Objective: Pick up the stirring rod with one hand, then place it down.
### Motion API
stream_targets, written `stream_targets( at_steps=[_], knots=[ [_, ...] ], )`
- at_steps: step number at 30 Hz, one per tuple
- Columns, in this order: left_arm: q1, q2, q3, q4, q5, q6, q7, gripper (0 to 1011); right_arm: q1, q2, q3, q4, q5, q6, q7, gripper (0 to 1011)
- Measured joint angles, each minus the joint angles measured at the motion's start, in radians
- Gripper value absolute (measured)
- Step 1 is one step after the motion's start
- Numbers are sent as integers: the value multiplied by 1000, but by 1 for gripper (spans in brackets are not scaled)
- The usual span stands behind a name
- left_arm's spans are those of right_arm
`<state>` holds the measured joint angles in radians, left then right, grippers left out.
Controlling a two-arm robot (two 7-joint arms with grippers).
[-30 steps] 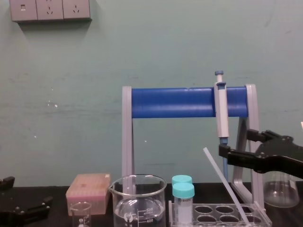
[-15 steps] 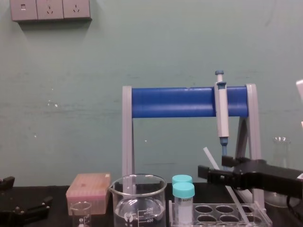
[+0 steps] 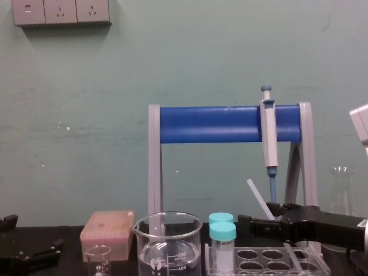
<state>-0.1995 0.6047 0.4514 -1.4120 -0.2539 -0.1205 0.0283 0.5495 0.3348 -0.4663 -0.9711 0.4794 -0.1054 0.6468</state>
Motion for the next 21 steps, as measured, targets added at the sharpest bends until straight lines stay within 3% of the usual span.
stream_targets(
  at_steps=[10, 21],
  knots=[
    [0, 0, 0, 0, 0, 0, 0, 1000, 0, 1, 1, -2, 3, -2, 0, 966],
    [0, 0, 0, 0, 0, 0, 0, 1000, -1, 1, 2, -3, 4, -4, 1, 651]
  ],
)
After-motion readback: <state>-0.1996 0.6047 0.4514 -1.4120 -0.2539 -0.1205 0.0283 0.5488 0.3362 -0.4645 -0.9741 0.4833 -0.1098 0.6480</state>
